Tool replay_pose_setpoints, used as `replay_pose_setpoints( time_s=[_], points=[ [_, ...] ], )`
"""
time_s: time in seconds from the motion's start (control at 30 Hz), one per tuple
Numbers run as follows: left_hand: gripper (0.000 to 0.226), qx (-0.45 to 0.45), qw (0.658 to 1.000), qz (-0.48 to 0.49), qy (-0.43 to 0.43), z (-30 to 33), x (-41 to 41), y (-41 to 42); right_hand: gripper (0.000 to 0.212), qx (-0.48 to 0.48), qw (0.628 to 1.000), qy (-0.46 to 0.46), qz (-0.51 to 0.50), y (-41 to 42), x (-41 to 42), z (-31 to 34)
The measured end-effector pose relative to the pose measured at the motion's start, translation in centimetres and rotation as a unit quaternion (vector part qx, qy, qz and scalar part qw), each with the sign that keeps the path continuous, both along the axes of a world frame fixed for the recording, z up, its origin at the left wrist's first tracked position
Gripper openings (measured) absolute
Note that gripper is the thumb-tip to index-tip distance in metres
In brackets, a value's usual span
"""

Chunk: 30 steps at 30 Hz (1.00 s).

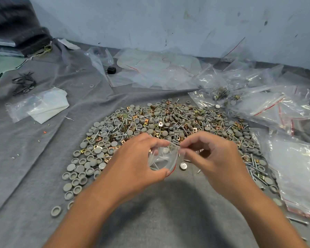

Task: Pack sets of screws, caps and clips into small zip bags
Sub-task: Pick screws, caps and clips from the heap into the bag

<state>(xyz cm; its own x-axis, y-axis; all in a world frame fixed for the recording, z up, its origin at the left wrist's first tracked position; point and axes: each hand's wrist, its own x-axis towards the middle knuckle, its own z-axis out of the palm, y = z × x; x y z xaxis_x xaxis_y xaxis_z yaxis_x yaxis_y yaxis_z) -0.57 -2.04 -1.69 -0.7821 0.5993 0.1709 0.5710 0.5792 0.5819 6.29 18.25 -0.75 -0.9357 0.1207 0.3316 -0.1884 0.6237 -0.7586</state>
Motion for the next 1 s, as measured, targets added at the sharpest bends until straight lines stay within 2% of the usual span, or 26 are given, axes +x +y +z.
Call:
replay_pose_setpoints(
  time_s=[0.03, 0.1, 0.17, 0.23, 0.33, 0.43, 0.6, 0.67, 0.9, 1.0],
  points=[
    [0.062, -0.002, 1.000, 0.001, 0.001, -0.1, -0.1, -0.1, 0.017, 0.014, 0.999, -0.011, -0.032, 0.8, -0.2, -0.2],
    [0.063, -0.005, 1.000, 0.002, 0.000, -0.2, -0.1, -0.1, 0.016, 0.074, 0.990, -0.096, -0.066, 2.2, -0.5, -0.9],
    [0.064, -0.008, 1.000, 0.002, -0.002, -0.1, -0.1, -0.1, 0.019, 0.181, 0.965, -0.185, -0.033, 2.6, -0.6, -2.1],
    [0.064, -0.009, 1.000, 0.003, -0.005, -0.1, -0.1, -0.1, 0.025, 0.240, 0.945, -0.223, 0.004, 2.2, -0.5, -3.1],
    [0.061, -0.008, 1.000, 0.004, -0.005, 0.1, 0.0, -0.1, 0.025, 0.245, 0.943, -0.225, 0.013, 2.3, -0.8, -3.2],
    [0.060, -0.004, 1.000, 0.003, -0.005, 0.2, 0.1, -0.2, 0.041, 0.239, 0.943, -0.231, 0.015, 3.5, -0.8, -2.9],
    [0.061, -0.005, 1.000, 0.003, -0.008, 0.2, 0.0, -0.2, 0.015, 0.281, 0.935, -0.215, -0.005, 4.0, -1.1, -2.7],
    [0.062, -0.008, 1.000, 0.003, -0.009, 0.2, 0.0, -0.2, 0.012, 0.294, 0.931, -0.214, -0.009, 3.9, -1.1, -2.8],
    [0.061, -0.011, 1.000, 0.004, -0.006, 0.3, 0.1, -0.2, 0.023, 0.281, 0.945, -0.164, -0.033, 4.5, -0.9, -3.2],
    [0.061, -0.008, 1.000, 0.003, -0.008, 0.4, 0.2, -0.1, 0.027, 0.313, 0.934, -0.162, -0.052, 4.2, -1.3, -3.3]
  ],
)
